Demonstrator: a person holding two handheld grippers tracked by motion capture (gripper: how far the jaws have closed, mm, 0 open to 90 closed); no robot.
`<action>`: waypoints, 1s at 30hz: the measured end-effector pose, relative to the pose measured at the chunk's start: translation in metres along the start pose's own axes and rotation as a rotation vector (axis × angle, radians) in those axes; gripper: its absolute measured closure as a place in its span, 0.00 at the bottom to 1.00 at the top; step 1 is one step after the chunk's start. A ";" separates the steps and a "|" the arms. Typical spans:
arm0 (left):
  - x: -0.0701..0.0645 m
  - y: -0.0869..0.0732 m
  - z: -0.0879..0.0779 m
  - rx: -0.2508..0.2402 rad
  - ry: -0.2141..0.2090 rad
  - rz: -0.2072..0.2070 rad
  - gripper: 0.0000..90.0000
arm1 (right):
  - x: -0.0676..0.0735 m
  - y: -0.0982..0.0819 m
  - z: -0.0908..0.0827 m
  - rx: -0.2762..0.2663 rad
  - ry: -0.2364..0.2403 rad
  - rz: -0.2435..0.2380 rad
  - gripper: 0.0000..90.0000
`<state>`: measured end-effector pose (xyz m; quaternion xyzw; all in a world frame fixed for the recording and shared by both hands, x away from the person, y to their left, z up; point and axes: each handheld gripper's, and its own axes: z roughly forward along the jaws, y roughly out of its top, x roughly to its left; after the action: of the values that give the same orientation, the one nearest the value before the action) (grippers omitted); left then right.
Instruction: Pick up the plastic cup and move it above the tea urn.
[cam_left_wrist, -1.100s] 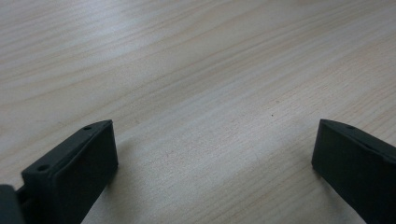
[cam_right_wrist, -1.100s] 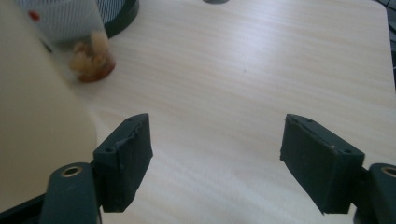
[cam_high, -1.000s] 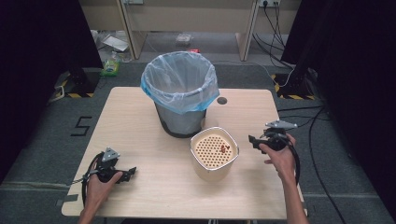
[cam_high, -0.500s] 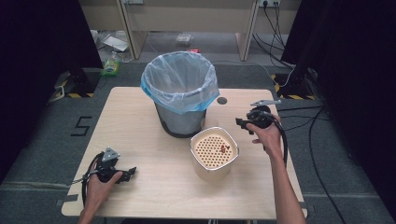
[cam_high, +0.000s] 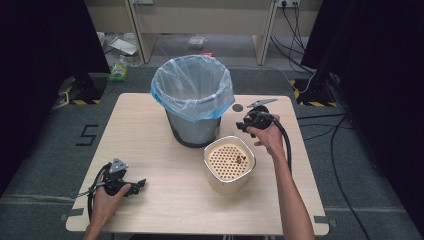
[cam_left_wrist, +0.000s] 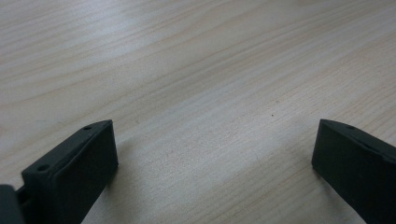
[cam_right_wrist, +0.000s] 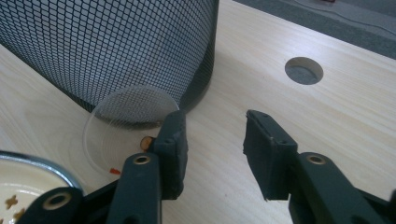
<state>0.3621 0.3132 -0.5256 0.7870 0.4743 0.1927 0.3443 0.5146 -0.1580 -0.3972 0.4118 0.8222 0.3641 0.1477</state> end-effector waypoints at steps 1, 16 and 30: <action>0.000 0.000 0.000 0.000 0.000 0.000 0.00 | 0.001 0.002 0.002 0.006 0.004 -0.003 0.69; 0.000 0.000 0.000 0.000 0.000 0.000 0.00 | 0.013 0.011 0.031 0.114 0.058 -0.087 0.83; 0.000 0.000 0.000 0.000 -0.002 0.002 0.00 | 0.012 0.017 0.053 0.225 0.086 -0.130 0.93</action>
<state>0.3623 0.3133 -0.5256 0.7877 0.4732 0.1923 0.3445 0.5457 -0.1171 -0.4208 0.3558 0.8883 0.2766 0.0884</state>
